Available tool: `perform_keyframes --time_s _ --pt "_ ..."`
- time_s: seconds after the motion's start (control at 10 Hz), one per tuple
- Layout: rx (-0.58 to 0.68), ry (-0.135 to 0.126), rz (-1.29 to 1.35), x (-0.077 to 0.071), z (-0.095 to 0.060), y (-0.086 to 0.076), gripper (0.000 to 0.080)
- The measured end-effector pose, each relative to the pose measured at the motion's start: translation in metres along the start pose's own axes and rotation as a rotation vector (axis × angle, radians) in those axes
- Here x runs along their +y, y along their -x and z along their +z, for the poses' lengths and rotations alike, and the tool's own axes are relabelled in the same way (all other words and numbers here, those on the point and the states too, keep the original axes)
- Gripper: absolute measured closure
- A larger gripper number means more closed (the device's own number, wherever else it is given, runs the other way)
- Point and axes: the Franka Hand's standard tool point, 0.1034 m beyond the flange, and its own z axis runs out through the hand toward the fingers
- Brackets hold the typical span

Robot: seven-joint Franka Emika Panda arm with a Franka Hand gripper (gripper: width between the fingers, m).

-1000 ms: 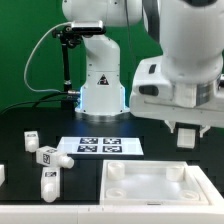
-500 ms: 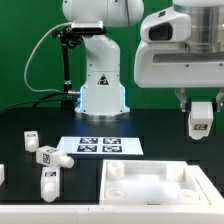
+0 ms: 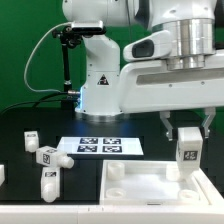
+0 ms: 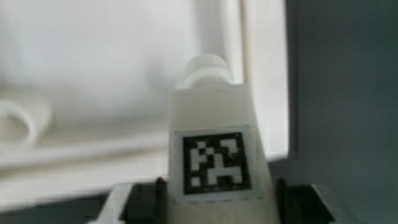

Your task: Assemble one leg

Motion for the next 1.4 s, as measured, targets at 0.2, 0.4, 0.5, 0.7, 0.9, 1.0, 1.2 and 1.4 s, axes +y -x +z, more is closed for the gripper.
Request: perform_keyframes --time_s 0.2,0.4,0.5,0.7,0.9,1.0,1.2,1.4 --pt "0.156 -0.013 -0.010 -0.003 0.000 -0.001 0.0509" --pt "0.193 -0.013 -0.020 -0.004 0.004 0.004 0.0509" --pt "0.195 -0.011 -0.043 -0.007 0.007 0.012 0.0509" --pt "0.195 -0.003 -0.086 -0.014 0.004 0.019 0.0509" --pt "0.198 0.007 -0.116 -0.009 0.005 0.016 0.0509" --pt "0.196 0.010 -0.117 -0.007 0.007 0.017 0.0509" --pt "0.194 0.013 -0.118 -0.005 0.013 0.019 0.0509" --pt "0.192 0.015 -0.121 -0.005 0.020 0.023 0.0509"
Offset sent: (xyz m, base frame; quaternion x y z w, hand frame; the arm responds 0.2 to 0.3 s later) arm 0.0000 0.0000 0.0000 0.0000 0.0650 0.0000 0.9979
